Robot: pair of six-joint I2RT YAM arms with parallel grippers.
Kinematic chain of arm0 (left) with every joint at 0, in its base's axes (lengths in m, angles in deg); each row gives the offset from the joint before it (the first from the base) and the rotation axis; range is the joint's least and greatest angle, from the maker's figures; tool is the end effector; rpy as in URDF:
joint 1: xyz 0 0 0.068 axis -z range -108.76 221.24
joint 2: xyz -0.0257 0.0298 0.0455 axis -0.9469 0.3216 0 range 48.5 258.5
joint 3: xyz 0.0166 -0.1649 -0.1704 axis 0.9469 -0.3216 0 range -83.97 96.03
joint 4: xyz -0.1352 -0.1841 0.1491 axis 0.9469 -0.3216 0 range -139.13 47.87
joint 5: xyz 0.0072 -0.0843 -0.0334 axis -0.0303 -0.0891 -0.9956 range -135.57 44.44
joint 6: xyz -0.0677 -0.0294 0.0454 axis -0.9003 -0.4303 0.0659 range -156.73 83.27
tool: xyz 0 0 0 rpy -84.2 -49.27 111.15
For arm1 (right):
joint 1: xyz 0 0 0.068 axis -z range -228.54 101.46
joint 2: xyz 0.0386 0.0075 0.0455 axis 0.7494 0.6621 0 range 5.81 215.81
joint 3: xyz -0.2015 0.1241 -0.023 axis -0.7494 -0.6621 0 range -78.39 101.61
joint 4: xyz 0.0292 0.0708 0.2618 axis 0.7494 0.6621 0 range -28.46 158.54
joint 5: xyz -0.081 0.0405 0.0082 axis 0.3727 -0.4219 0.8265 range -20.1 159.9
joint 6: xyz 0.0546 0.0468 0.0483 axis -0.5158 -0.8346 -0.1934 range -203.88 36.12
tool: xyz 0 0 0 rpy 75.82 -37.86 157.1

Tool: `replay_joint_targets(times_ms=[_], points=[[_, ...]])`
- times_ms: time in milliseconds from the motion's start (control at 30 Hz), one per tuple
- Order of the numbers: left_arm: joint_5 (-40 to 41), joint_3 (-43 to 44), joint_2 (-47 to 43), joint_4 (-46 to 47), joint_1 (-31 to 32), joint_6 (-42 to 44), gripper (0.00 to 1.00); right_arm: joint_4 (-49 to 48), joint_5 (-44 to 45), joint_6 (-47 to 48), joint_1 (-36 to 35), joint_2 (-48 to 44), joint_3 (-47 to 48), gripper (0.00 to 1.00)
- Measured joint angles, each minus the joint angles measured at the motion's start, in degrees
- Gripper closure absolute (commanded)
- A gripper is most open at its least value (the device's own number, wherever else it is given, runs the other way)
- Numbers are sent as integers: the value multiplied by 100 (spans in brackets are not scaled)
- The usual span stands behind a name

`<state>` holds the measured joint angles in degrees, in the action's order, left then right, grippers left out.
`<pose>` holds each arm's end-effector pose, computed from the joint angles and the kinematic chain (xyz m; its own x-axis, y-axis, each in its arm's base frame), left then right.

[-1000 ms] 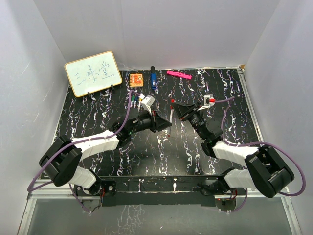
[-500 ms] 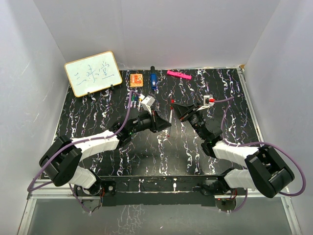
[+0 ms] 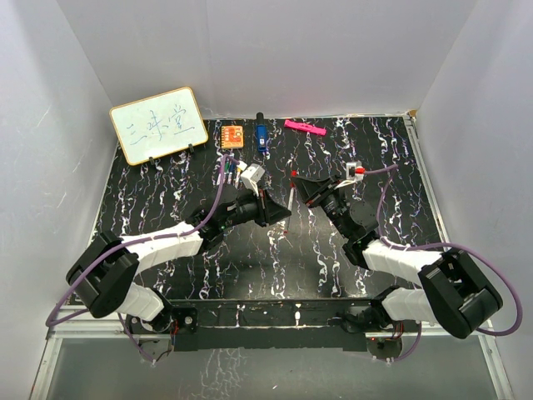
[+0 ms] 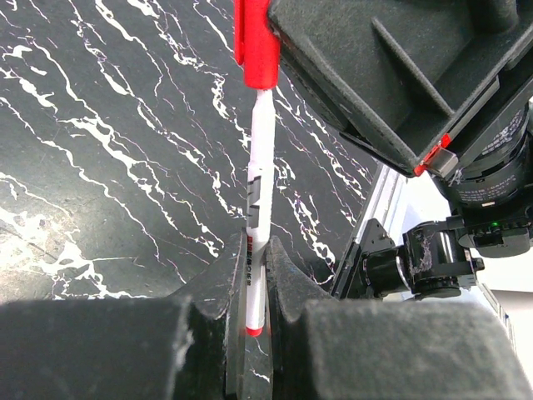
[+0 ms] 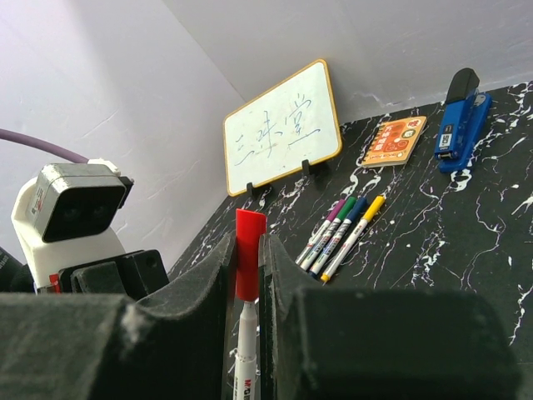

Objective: Insert the pens into the pen caps

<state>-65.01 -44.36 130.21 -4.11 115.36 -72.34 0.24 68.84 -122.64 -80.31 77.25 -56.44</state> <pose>0.2435 -0.2717 0.2005 -0.5626 -0.2194 -0.7971 0.6977 0.3912 -0.6001 0.2607 0.1631 0.2036 -0.2036 0.6101 -0.7657 -0.5315 0.5879 0.6098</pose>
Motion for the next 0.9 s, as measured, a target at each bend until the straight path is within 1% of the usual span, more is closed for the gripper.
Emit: replay_joint_targets(times_ms=[533, 900], points=[[188, -20, -181, 22, -11, 2, 100, 68, -20, 87, -48, -13, 24, 100], [514, -192, -177, 529, -9, -24, 100, 22, -157, -61, -48, 129, 90, 100]])
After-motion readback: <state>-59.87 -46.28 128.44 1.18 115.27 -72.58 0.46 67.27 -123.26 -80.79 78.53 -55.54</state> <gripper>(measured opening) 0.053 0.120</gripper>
